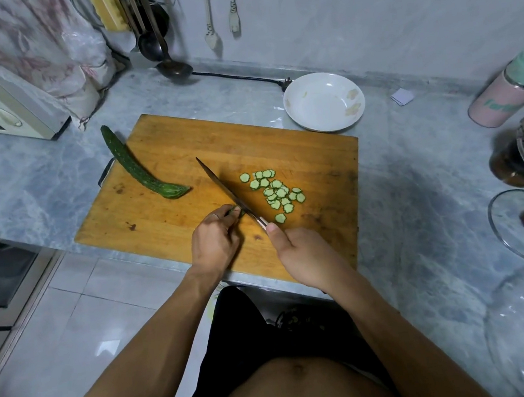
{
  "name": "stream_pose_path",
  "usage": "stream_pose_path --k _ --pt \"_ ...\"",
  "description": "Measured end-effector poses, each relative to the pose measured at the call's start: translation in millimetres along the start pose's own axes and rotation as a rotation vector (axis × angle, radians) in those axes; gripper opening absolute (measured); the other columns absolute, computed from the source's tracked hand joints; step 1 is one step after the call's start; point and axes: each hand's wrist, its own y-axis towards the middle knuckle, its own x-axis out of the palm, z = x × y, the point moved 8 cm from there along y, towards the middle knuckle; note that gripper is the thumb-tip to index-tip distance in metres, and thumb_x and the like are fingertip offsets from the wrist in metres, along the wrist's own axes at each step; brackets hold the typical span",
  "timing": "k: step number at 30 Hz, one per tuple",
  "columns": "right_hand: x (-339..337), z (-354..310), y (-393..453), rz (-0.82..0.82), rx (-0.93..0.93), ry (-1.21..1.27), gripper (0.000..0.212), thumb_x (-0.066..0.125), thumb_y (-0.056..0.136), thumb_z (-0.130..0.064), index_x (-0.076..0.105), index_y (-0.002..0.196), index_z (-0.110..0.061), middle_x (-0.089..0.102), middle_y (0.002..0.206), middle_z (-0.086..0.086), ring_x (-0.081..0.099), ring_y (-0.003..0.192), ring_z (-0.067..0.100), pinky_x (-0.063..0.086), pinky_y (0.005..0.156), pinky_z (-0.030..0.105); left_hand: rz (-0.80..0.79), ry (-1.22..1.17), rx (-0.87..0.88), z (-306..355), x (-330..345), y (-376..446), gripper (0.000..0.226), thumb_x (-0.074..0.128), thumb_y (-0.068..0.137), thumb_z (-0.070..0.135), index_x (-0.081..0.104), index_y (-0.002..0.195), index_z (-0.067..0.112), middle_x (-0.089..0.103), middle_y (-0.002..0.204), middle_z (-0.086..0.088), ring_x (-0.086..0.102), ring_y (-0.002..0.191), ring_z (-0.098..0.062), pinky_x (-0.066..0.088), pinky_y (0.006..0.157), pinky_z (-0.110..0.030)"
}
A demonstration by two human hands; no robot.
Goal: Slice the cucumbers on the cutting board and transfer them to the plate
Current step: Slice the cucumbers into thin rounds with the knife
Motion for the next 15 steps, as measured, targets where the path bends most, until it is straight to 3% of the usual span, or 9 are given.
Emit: stream_pose_path --k 8,15 --pt "6.8 -4.4 16.1 0.005 0.034 0.0 0.063 0.022 0.105 -0.051 0.042 0.059 -0.013 0.044 0.06 0.003 0.044 0.055 0.018 0.029 0.052 0.032 0.008 -0.027 0.008 0.2 3.2 -2.1 0.038 0.053 0.075 0.01 0.074 0.107 0.005 0.069 0.117 -0.01 0.068 0.096 -0.029 0.058 0.078 -0.035" --pt "11.9 -2.5 29.9 0.057 0.057 0.03 0.072 0.019 0.104 -0.053 0.061 0.074 -0.003 0.061 0.074 0.011 0.059 0.074 0.027 0.047 0.067 0.039 0.055 -0.067 0.012 2.4 -1.7 -2.3 0.037 0.054 0.072 0.004 0.075 0.103 0.005 0.071 0.111 -0.01 0.07 0.091 -0.029 0.057 0.072 -0.034"
